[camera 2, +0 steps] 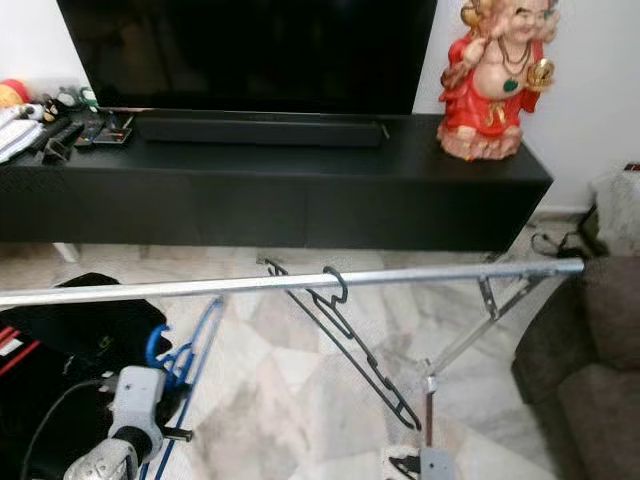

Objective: Hang hanger

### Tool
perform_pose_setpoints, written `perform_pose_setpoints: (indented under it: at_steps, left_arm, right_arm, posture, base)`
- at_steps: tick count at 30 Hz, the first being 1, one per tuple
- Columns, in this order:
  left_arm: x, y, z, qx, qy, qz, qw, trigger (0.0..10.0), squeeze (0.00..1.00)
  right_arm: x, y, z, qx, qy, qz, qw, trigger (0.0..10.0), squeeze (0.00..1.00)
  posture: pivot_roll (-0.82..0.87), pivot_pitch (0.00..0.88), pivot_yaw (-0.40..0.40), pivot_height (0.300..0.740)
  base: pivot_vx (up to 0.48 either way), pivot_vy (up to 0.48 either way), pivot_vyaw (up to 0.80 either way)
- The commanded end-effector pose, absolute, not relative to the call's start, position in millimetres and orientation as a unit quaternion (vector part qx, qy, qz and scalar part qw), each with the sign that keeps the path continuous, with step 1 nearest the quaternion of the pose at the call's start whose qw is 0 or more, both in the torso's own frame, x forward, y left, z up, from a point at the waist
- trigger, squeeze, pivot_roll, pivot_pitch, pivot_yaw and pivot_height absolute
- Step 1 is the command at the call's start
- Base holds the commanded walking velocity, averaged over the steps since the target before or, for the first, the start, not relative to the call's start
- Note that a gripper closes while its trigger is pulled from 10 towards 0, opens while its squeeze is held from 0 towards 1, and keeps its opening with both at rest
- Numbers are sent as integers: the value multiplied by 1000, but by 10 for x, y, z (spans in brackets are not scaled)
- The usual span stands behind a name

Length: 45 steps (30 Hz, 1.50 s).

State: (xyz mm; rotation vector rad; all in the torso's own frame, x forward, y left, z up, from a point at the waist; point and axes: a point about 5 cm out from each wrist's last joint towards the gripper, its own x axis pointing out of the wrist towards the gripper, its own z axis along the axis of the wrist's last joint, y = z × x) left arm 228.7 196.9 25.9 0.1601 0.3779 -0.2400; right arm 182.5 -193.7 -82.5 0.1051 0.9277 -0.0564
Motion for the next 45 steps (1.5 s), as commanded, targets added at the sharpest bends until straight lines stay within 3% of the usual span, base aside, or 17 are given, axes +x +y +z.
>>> perform_pose_setpoints:
  at_steps: [1, 4, 16, 19, 31, 45]
  left_arm:
    - [2208, 1965, 240, 109, 201, -164, 960, 10000, 0]
    - [2197, 1982, 367, 163, 188, -238, 939, 10000, 0]
    - [2626, 1665, 828, 189, 89, -283, 936, 10000, 0]
    - [2683, 1677, 895, 217, 75, -272, 934, 10000, 0]
    - [2700, 1770, 890, 168, 87, -193, 963, 10000, 0]
    - [2797, 1883, 1065, 148, 39, -105, 983, 10000, 0]
  right_arm:
    - [1712, -1890, -887, 55, 466, -22, 883, 10000, 0]
    - [1706, -1888, -889, 52, 467, -18, 883, 10000, 0]
    - [1707, -1879, -890, 47, 467, -13, 883, 10000, 0]
    - [1714, -1875, -887, 44, 467, -13, 883, 10000, 0]
    - [1724, -1872, -884, 36, 469, -2, 883, 10000, 0]
    - [1728, -1867, -882, 35, 469, 1, 883, 10000, 0]
  posture:
    - [4, 110, -27, 740]
    - [7, 105, -26, 740]
    - [-1, 106, -24, 740]
    - [-1, 112, -22, 740]
    - [3, 125, -23, 740]
    - [6, 128, -23, 740]
  base:
    - [0, 0, 0]
    - [0, 0, 0]
    - [0, 0, 0]
    - [0, 0, 0]
    - [0, 0, 0]
    - [0, 0, 0]
